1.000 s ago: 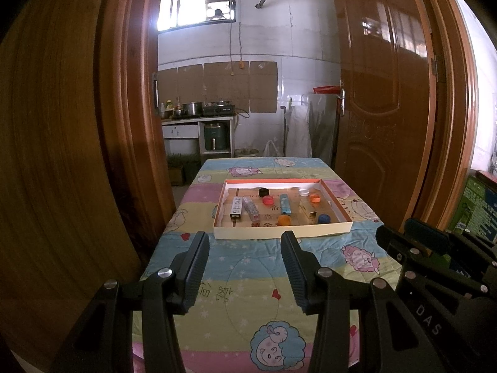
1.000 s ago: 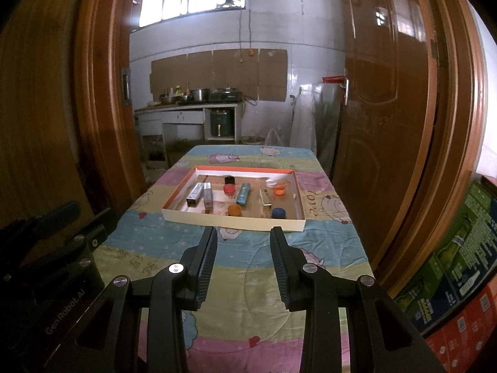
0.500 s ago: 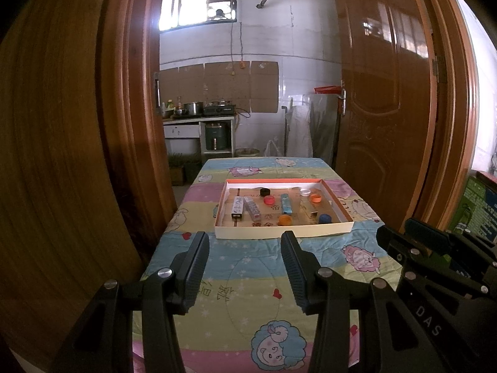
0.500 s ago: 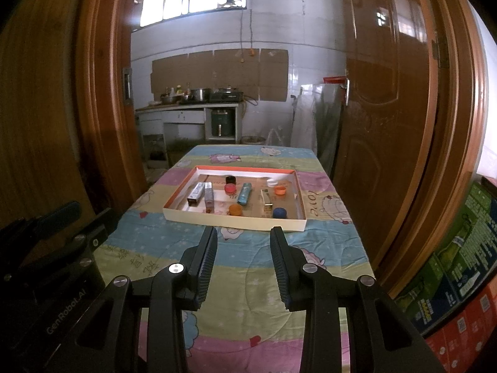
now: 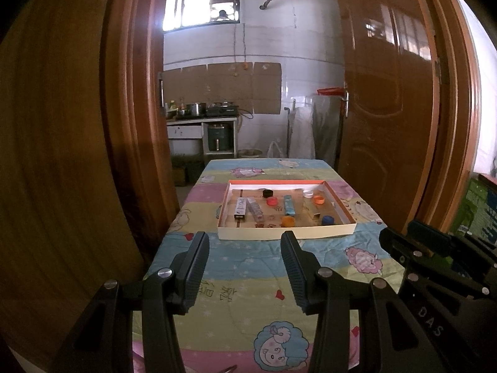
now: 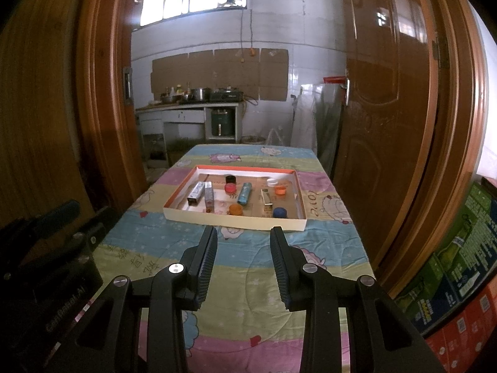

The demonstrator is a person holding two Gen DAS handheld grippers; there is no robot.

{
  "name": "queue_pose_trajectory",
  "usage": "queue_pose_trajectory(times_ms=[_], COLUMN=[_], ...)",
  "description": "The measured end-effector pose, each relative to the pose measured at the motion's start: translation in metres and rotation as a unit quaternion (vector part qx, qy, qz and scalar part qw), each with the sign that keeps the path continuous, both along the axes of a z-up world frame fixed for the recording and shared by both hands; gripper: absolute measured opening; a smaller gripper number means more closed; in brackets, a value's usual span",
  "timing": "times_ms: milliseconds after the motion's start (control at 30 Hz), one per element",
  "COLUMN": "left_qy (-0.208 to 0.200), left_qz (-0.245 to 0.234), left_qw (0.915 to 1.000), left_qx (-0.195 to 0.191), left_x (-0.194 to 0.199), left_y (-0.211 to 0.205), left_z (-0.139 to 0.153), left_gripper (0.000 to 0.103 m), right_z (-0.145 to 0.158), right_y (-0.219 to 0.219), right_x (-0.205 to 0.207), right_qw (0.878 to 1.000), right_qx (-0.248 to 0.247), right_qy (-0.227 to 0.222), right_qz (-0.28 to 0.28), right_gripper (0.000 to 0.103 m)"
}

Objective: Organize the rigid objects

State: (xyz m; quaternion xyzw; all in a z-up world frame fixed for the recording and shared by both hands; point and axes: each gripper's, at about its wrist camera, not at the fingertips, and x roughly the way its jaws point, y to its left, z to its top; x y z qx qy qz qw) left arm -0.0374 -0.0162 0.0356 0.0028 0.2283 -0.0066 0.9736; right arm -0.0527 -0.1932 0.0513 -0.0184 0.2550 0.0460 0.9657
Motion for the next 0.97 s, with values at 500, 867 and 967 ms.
queue_pose_trajectory(times_ms=[500, 867, 967], left_qy=[0.001, -0.004, -0.006], left_qz=[-0.003, 0.001, 0.003], left_qw=[1.0000, 1.0000, 1.0000], left_qx=[-0.002, 0.003, 0.000], left_x=[0.0000, -0.0012, -0.0013], left_y=[0.0008, 0.0002, 0.0007], left_z=[0.0012, 0.0015, 0.0017], left_gripper=[0.048, 0.048, 0.048], right_z=[0.0004, 0.0000, 0.0000], right_y=[0.0018, 0.0019, 0.0021], right_x=[-0.0001, -0.0004, -0.0005], right_qw=[1.000, 1.000, 1.000], right_qx=[-0.001, -0.001, -0.001], right_qy=[-0.001, -0.001, -0.001], right_qz=[0.001, 0.001, 0.001], right_gripper=[0.036, 0.036, 0.036])
